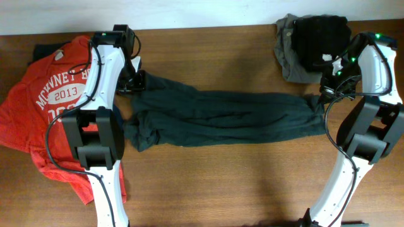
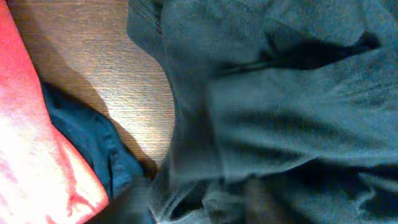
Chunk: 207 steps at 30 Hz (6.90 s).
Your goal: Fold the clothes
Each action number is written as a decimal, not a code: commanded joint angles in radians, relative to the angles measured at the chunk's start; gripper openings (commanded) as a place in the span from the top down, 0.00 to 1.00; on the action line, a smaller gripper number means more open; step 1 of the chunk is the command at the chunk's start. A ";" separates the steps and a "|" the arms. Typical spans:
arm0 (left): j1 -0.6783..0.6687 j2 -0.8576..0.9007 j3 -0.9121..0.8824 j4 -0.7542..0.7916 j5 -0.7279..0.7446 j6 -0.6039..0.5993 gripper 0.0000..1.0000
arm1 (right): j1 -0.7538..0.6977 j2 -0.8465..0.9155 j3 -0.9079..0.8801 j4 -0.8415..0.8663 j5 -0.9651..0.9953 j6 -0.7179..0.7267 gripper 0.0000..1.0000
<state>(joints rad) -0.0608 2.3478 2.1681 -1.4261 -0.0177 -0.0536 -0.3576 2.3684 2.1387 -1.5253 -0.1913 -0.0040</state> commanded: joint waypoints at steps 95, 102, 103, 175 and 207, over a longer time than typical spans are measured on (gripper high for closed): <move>0.200 0.008 0.580 -0.068 -0.011 0.002 0.01 | 0.711 -0.202 -0.153 0.281 -0.134 0.118 0.60; 0.199 0.008 0.580 -0.071 0.027 0.002 0.01 | 0.719 -0.208 -0.140 0.231 -0.142 0.109 0.42; 0.199 0.008 0.580 -0.071 0.039 0.002 0.01 | 0.716 -0.209 -0.134 0.224 -0.142 0.109 0.43; 0.033 0.010 -0.528 0.438 0.362 0.196 0.99 | 0.481 -0.226 0.064 -0.063 0.051 0.034 0.35; 0.100 -0.074 -0.166 0.126 0.362 0.204 0.99 | 0.480 -0.219 -0.643 0.615 -0.452 0.103 0.96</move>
<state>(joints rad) 0.0380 2.3043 1.9606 -1.2922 0.3489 0.1555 0.1211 2.1609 1.5589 -0.9554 -0.5987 0.0605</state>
